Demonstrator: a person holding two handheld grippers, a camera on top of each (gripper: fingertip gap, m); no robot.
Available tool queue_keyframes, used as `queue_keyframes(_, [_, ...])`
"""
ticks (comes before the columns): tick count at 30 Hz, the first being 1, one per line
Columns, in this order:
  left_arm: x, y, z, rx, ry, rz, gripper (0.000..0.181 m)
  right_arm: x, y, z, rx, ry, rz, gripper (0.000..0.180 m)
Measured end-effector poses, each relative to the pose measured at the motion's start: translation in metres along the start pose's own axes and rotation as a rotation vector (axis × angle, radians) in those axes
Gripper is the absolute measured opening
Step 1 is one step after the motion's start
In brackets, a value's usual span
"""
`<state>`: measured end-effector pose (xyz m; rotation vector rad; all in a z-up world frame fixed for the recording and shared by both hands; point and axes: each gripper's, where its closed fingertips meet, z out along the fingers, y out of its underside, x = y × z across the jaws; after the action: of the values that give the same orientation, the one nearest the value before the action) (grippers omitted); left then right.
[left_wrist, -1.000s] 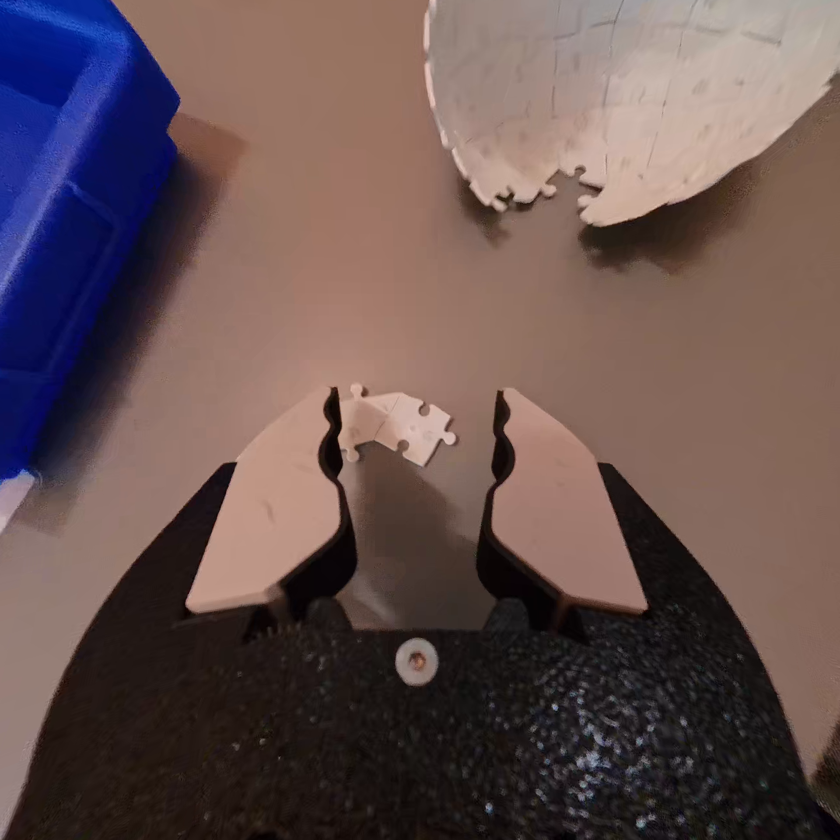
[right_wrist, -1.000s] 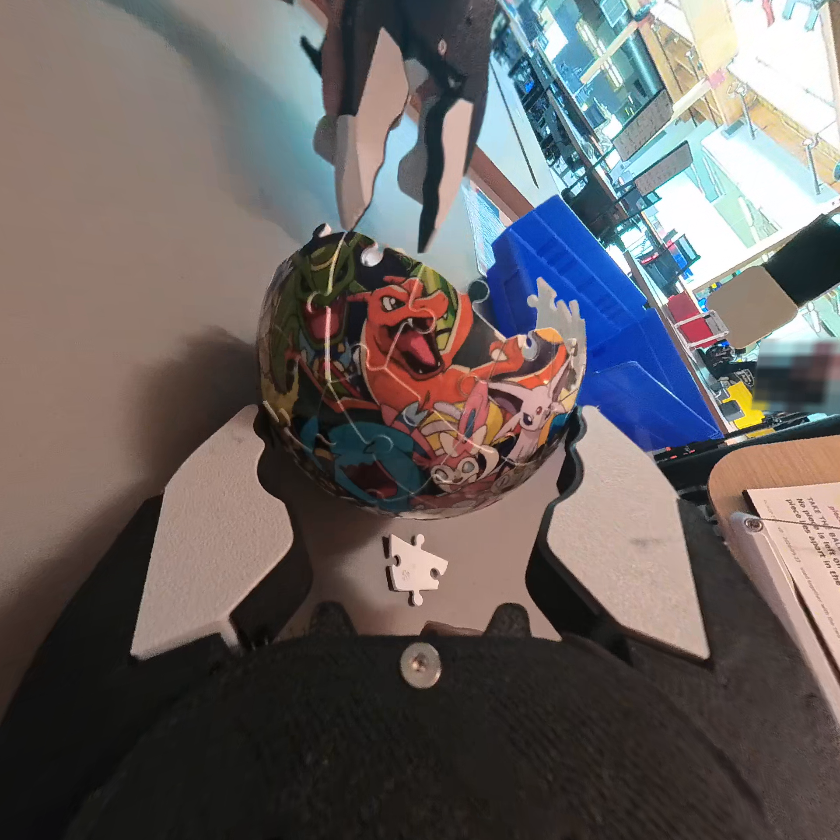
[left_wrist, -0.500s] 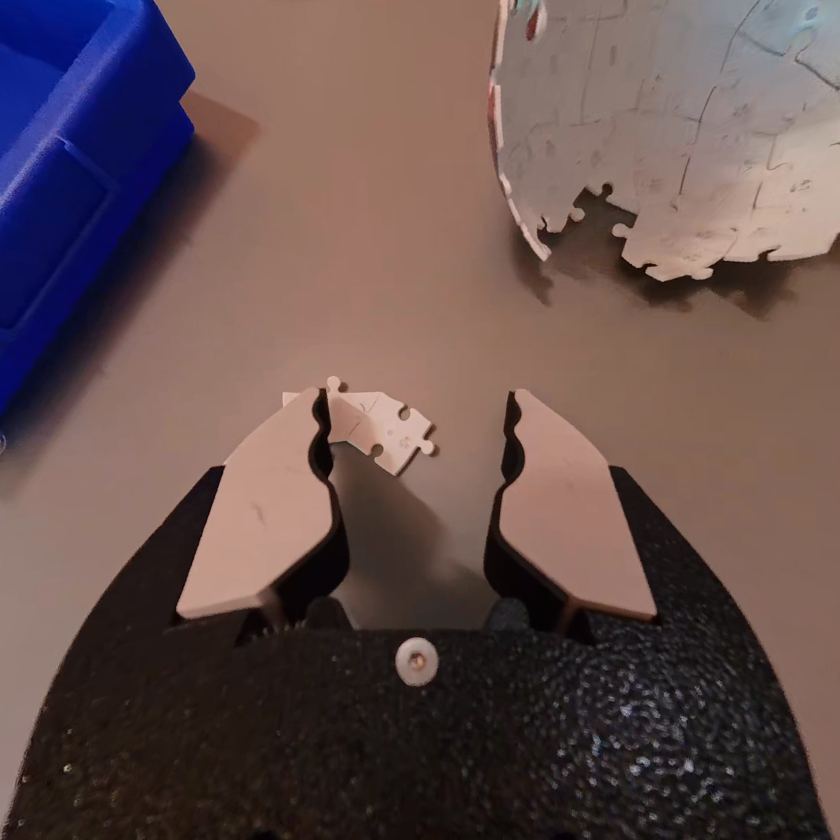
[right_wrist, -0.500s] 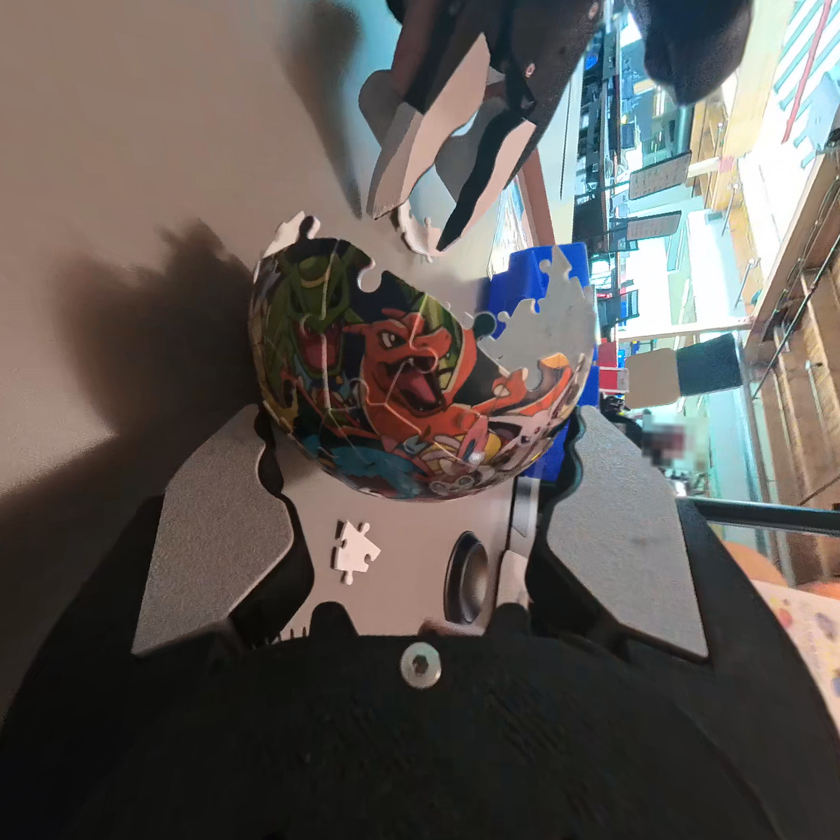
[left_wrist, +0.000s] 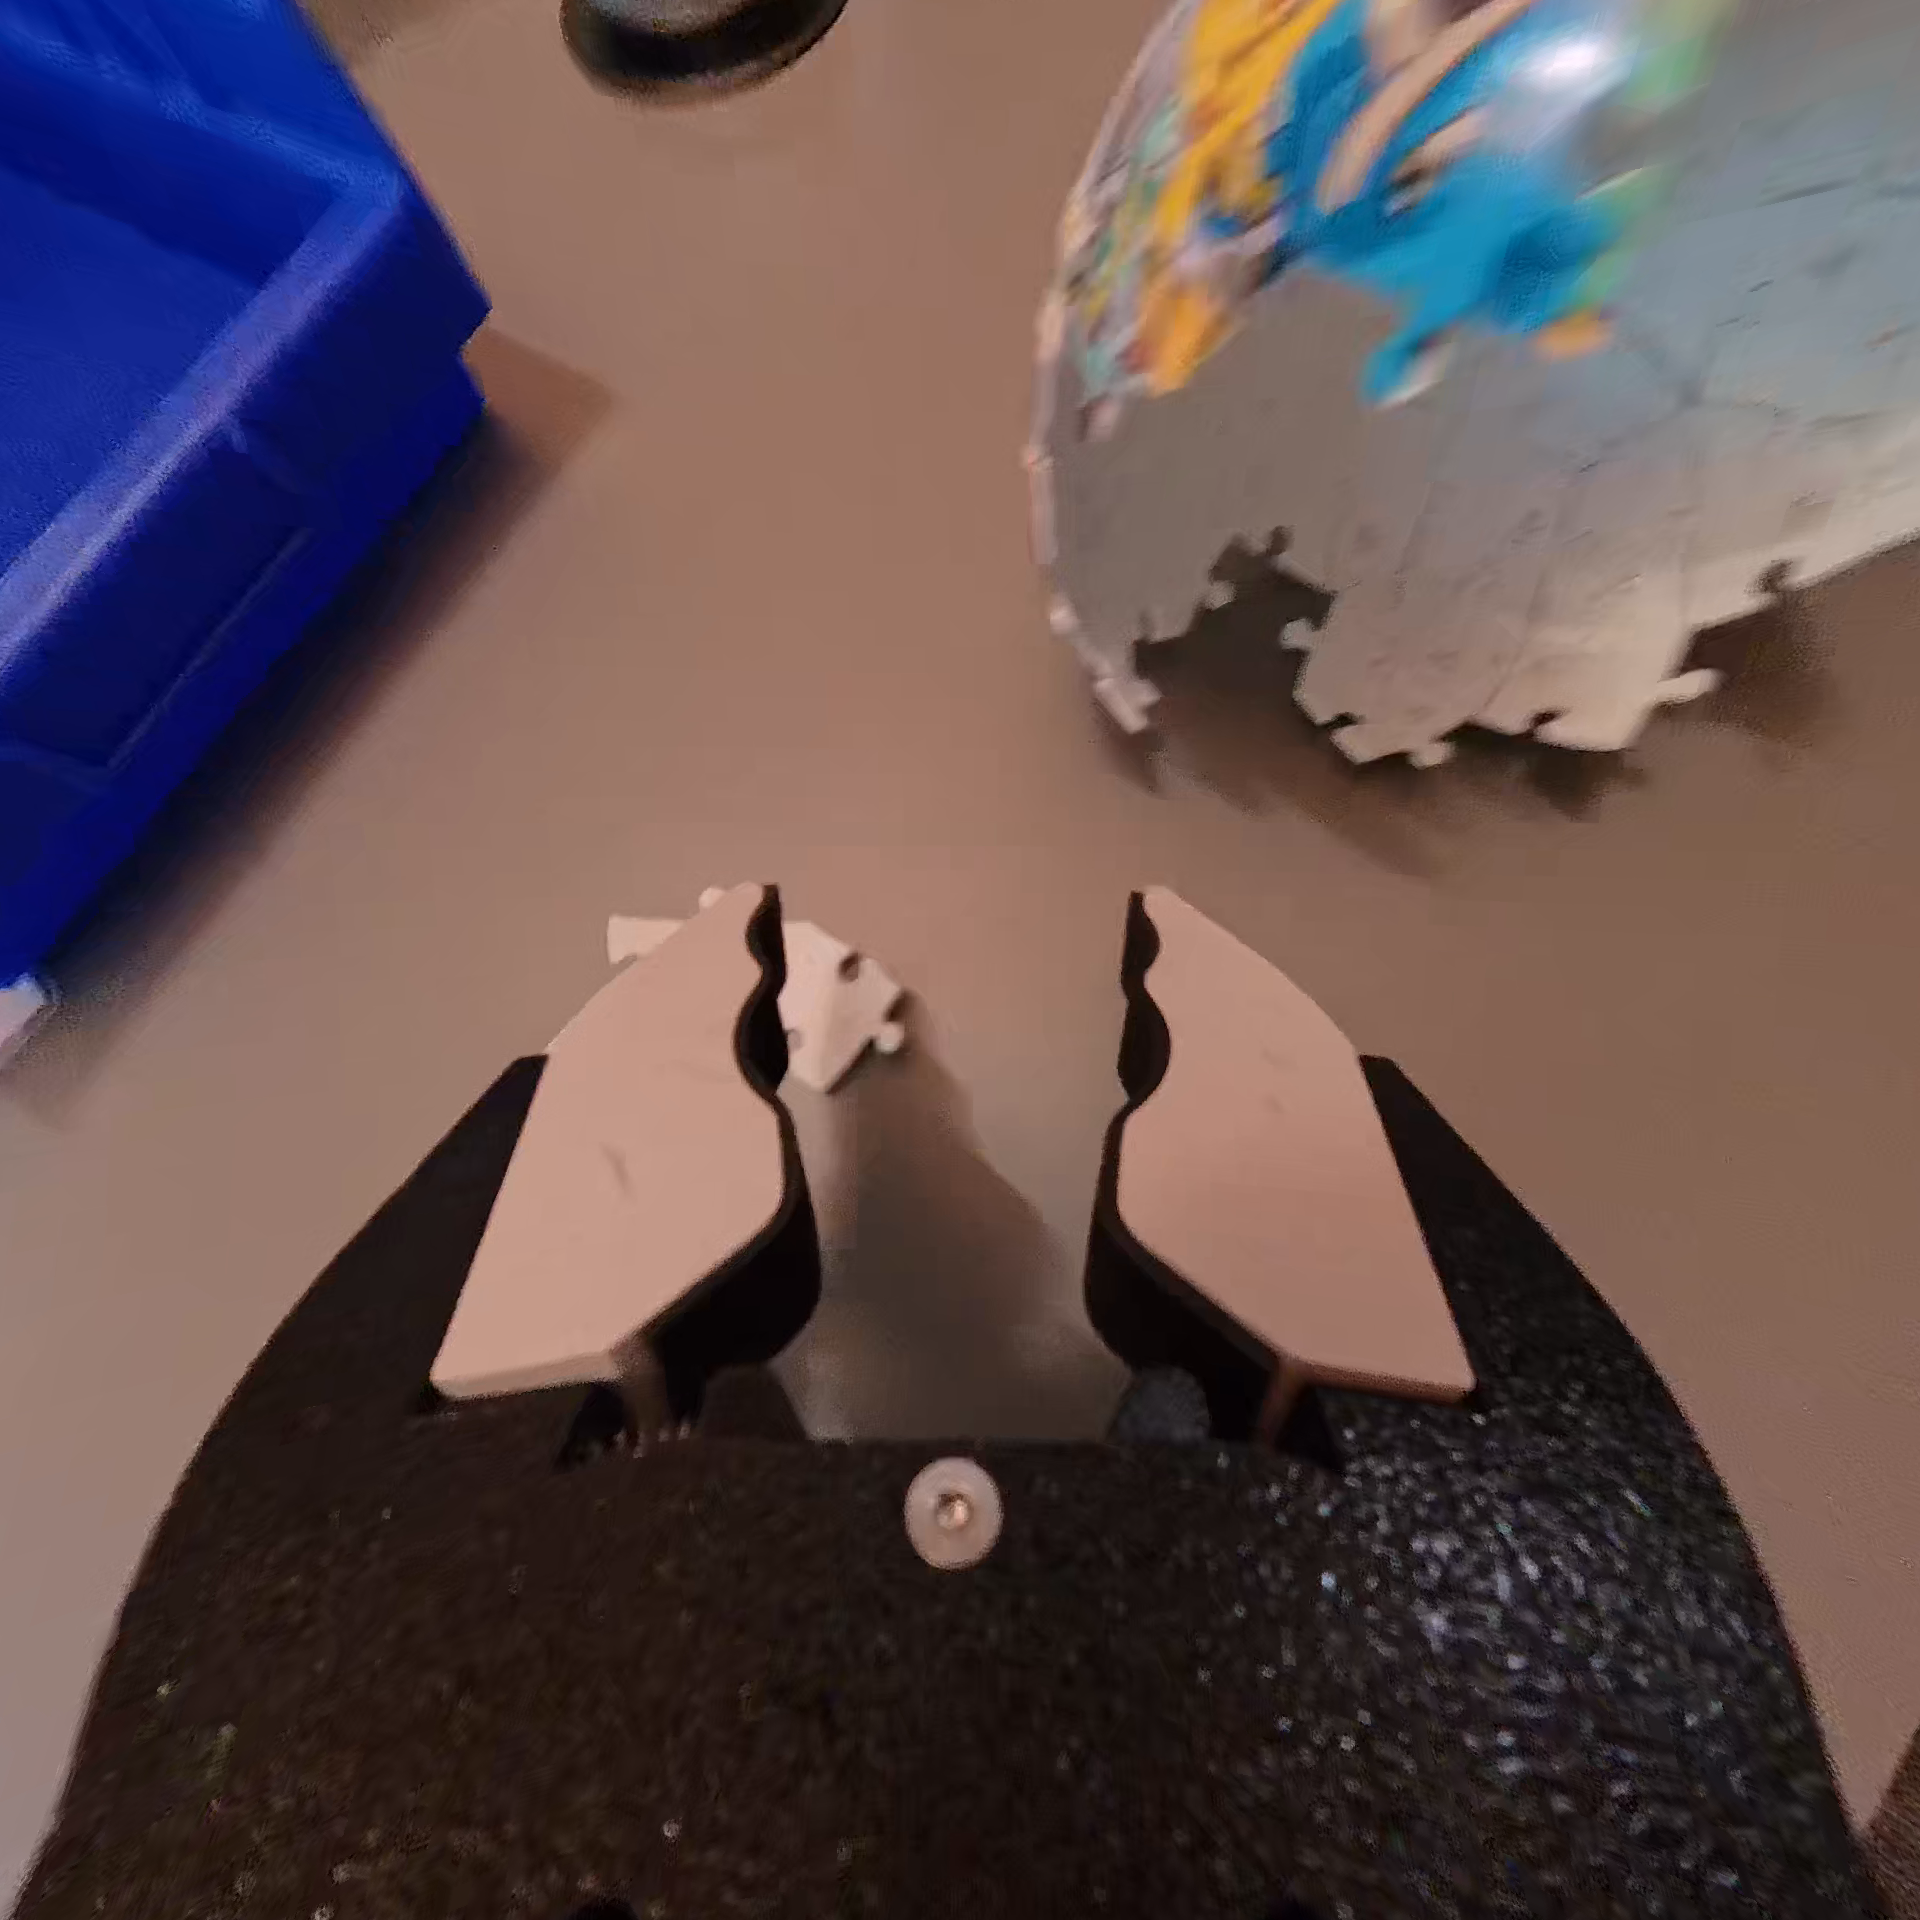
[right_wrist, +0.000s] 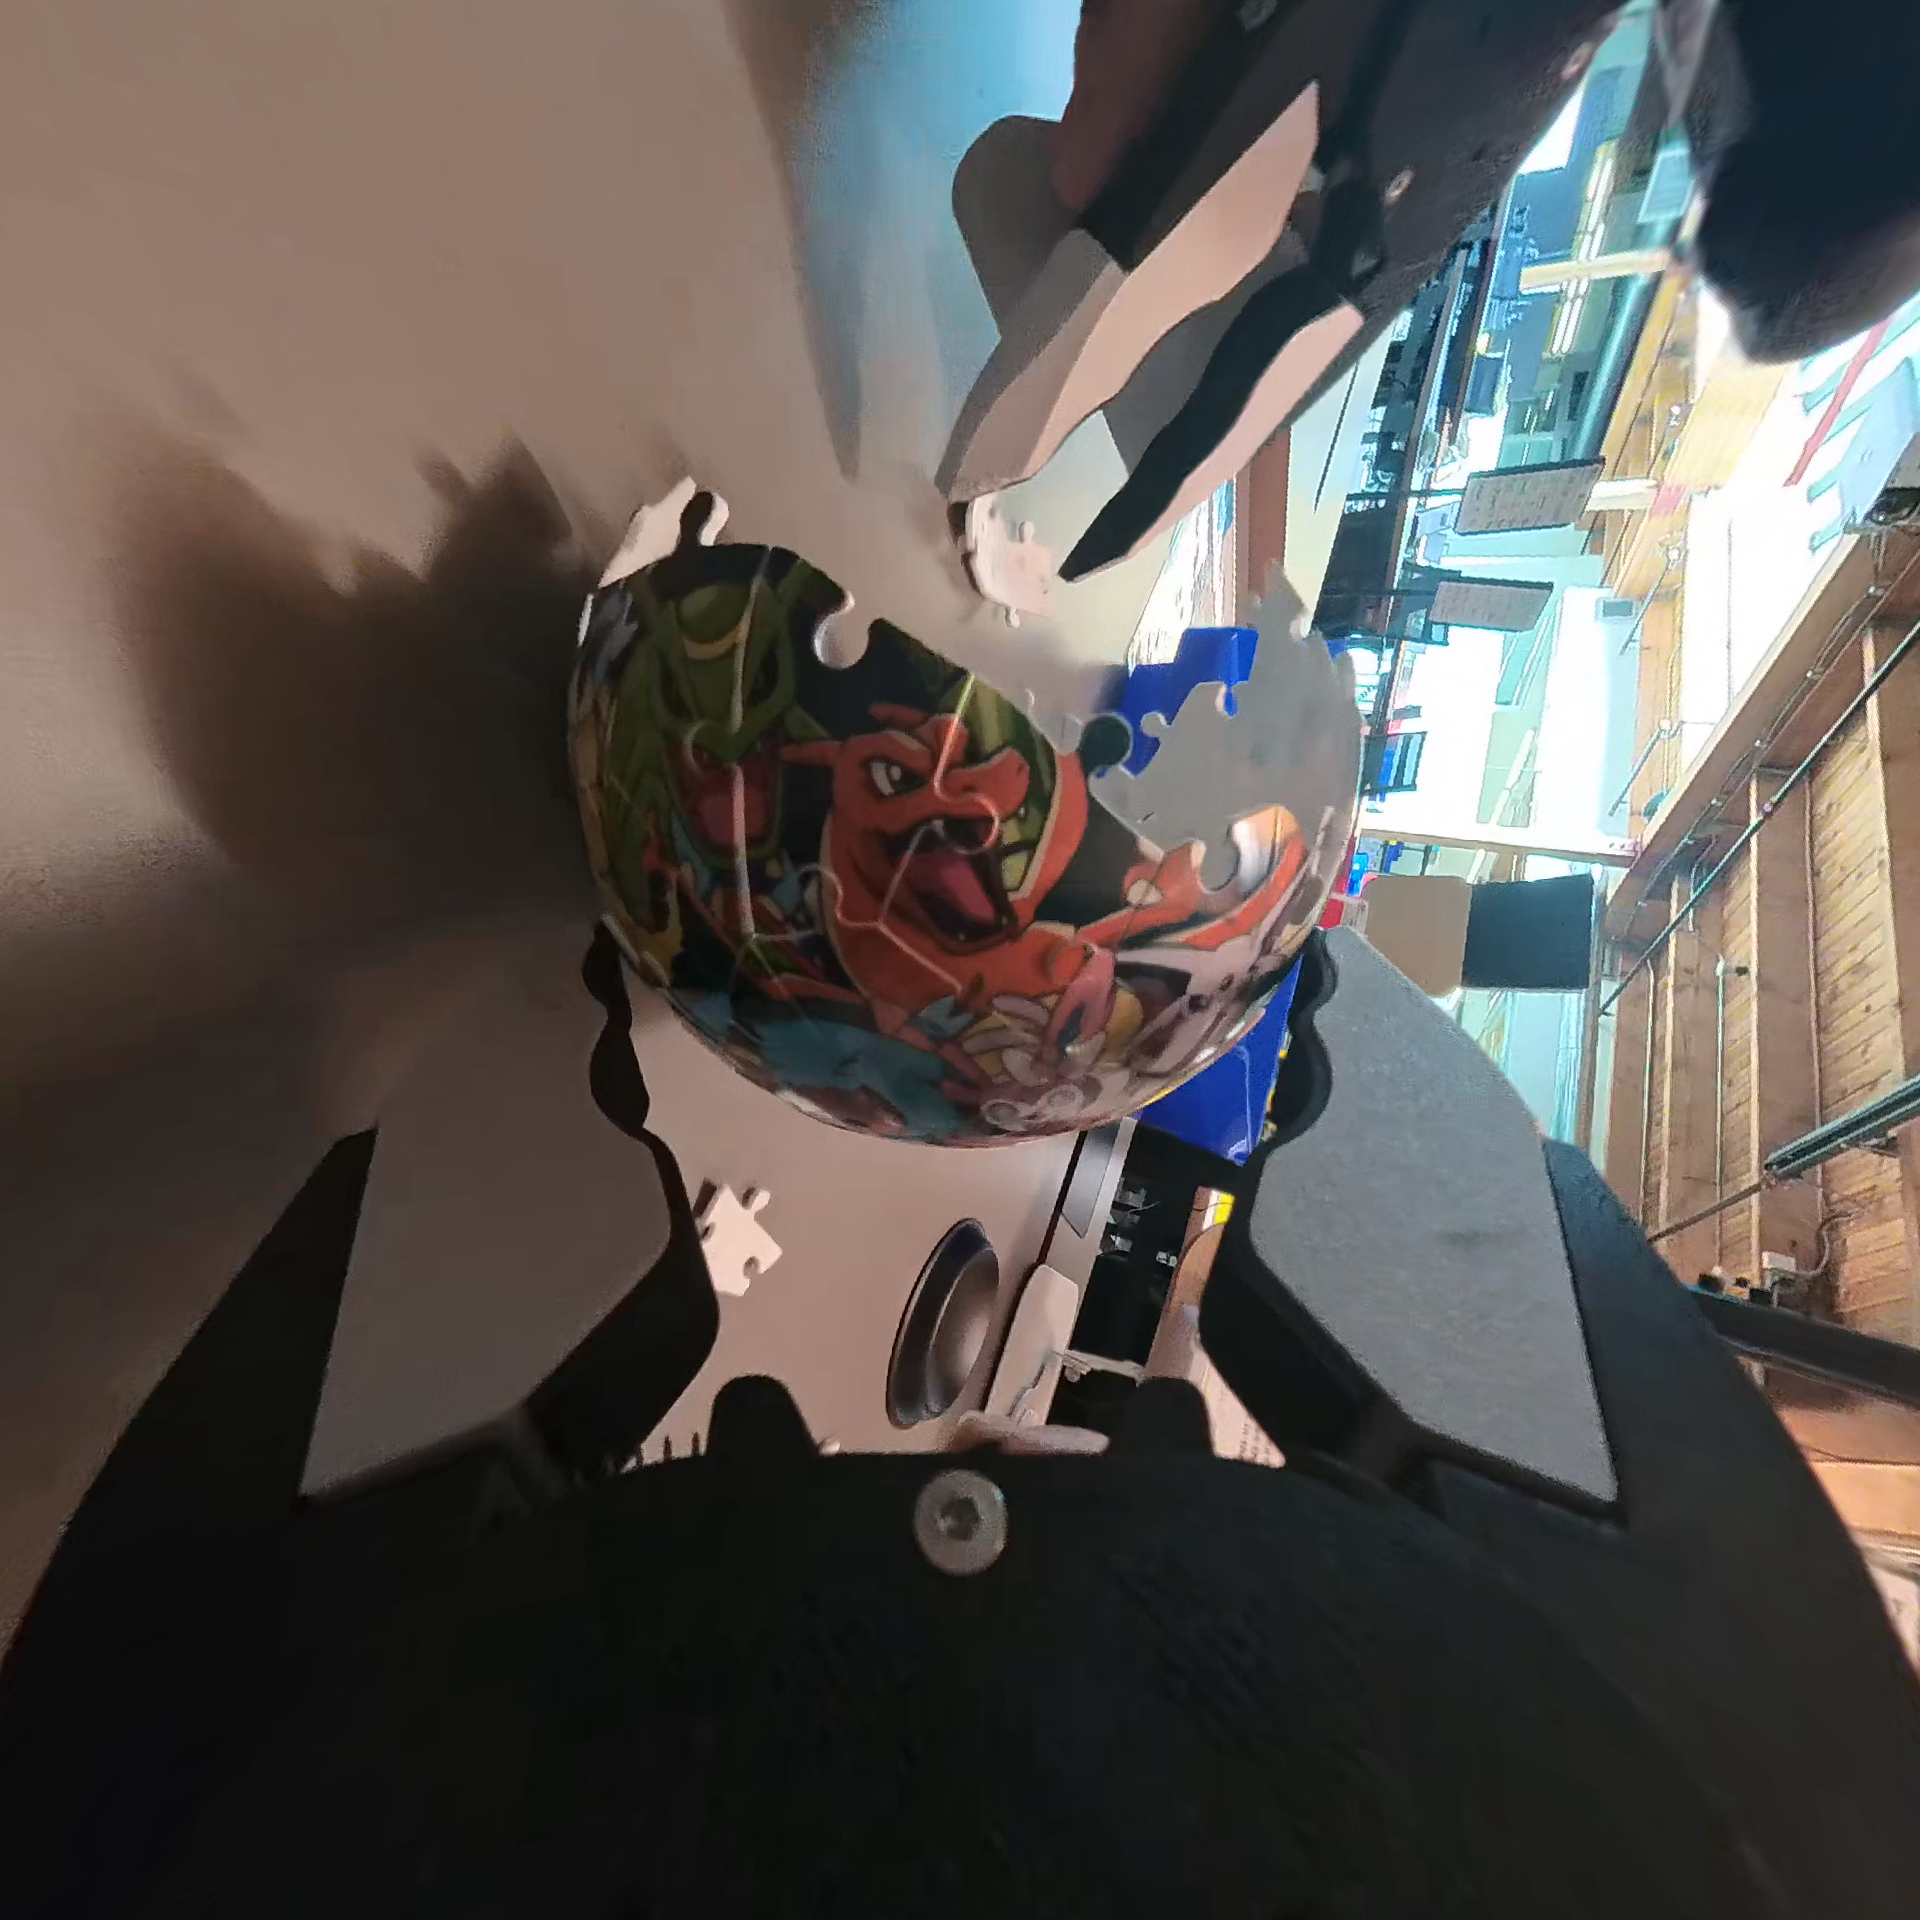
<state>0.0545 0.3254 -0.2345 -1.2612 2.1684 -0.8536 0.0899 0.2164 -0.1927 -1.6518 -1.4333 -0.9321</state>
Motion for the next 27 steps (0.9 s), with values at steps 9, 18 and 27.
queue_keyframes(9, [-0.002,-0.003,-0.003,0.056,-0.126,-0.062,0.061,0.002,-0.001,0.004,0.014,0.002,0.015,0.119])
queue_keyframes(18, [-0.011,-0.025,0.007,0.117,-0.191,-0.133,0.069,0.003,-0.003,0.007,0.018,-0.022,0.025,0.119])
queue_keyframes(27, [-0.019,0.02,-0.011,-0.012,-0.046,-0.009,0.055,0.003,0.004,0.007,0.007,-0.016,0.068,0.12])
